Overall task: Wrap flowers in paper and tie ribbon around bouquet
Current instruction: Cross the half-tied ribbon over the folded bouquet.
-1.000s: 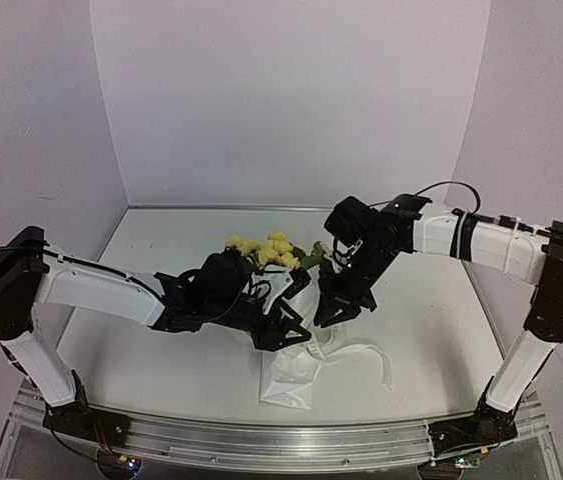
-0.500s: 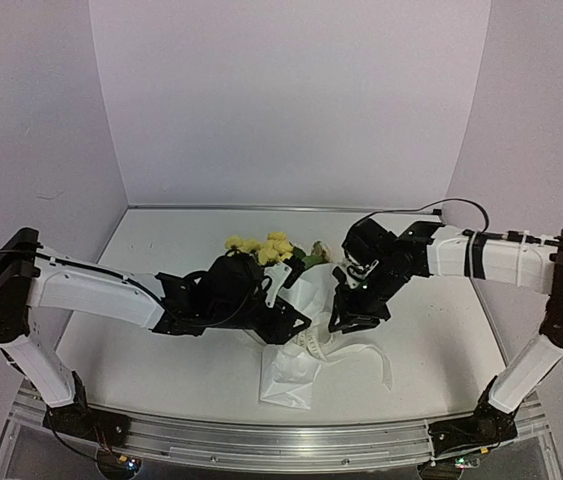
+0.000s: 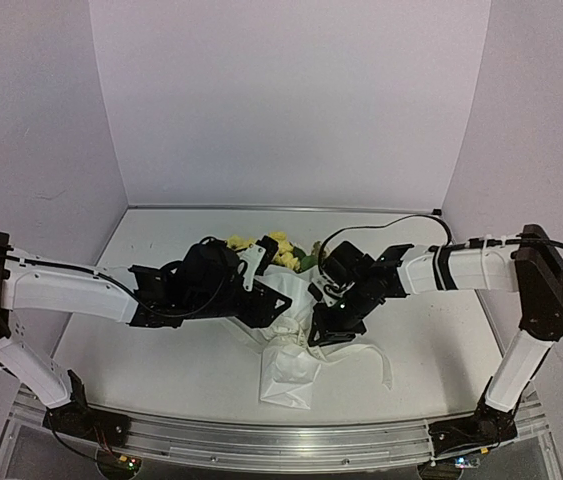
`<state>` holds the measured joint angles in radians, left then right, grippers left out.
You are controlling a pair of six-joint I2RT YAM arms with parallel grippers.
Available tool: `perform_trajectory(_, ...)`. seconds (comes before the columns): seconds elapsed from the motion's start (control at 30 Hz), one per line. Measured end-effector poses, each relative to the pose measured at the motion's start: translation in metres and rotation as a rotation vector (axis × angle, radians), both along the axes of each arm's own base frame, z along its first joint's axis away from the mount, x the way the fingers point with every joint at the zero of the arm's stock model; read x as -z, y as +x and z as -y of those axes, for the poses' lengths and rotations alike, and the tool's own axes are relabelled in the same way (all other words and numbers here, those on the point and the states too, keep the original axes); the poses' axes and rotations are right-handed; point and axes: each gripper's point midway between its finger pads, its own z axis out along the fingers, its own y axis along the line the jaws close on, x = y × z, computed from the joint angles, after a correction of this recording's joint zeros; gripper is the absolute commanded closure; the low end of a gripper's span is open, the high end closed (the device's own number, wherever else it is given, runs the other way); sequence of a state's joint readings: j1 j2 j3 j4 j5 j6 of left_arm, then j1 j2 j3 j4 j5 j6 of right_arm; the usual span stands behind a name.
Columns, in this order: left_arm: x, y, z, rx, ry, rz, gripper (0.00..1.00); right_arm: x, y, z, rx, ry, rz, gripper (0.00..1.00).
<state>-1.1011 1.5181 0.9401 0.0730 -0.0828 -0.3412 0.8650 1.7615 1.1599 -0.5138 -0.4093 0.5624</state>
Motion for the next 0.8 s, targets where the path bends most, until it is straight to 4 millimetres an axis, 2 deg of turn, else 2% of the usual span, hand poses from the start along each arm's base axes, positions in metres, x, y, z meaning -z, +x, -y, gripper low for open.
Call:
perform_trajectory(0.37,0.005,0.000,-0.003,0.001,0.019,-0.013,0.43,0.019,-0.003,0.008,-0.007,-0.034,0.005,0.79)
perform_trajectory(0.47,0.005,0.000,-0.003,0.002,0.016,-0.017,0.42,0.023,-0.002,0.005,-0.009,-0.030,0.006,0.85)
perform_trajectory(0.6,0.005,0.000,-0.003,0.004,0.006,-0.039,0.42,0.025,-0.002,0.003,-0.010,-0.025,0.005,1.00)
perform_trajectory(0.8,0.006,-0.007,0.000,0.057,-0.011,-0.081,0.44,0.022,-0.008,0.009,-0.019,-0.039,-0.008,1.00)
